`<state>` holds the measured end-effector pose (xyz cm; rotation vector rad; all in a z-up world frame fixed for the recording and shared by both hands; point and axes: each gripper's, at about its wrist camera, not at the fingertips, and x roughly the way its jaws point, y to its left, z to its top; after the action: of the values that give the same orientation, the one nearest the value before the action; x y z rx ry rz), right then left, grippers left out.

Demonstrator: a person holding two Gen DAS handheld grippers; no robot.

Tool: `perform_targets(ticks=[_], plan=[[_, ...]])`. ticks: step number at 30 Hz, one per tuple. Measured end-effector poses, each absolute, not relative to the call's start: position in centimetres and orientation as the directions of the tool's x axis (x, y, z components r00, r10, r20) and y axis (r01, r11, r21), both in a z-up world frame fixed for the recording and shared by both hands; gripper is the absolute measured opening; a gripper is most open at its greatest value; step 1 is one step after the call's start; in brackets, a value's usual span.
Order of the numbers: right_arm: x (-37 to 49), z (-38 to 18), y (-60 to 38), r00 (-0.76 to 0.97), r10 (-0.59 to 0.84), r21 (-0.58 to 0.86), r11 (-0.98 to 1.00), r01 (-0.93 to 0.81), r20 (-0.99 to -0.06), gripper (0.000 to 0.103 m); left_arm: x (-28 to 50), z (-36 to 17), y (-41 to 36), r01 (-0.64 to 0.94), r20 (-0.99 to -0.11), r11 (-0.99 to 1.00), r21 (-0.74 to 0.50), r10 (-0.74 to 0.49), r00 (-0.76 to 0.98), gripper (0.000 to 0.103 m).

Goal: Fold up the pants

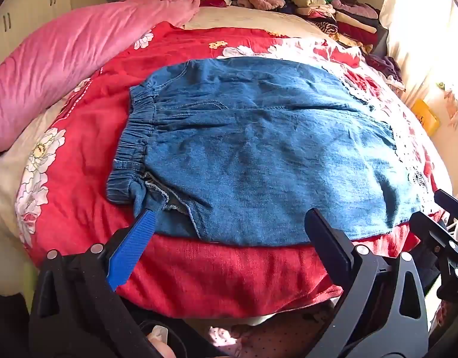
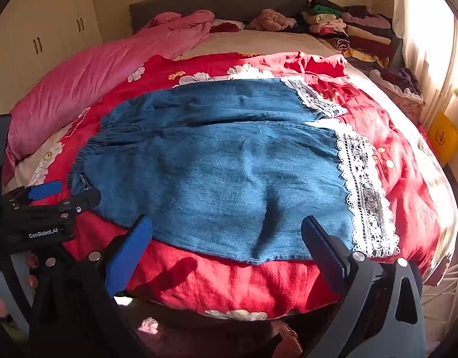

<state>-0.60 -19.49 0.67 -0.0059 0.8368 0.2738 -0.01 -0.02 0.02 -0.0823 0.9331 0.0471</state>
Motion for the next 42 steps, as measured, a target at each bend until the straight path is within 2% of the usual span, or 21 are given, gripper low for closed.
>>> perform_targets(ticks=[42], plan=[[-1.03, 1.26, -19.11, 0.650, 0.223, 0.074, 0.966, -0.248, -0.726, 0.099, 0.07, 0.56, 0.05, -0.069, -0.800, 0.996, -0.052, 0.000, 0.599, 0.094]])
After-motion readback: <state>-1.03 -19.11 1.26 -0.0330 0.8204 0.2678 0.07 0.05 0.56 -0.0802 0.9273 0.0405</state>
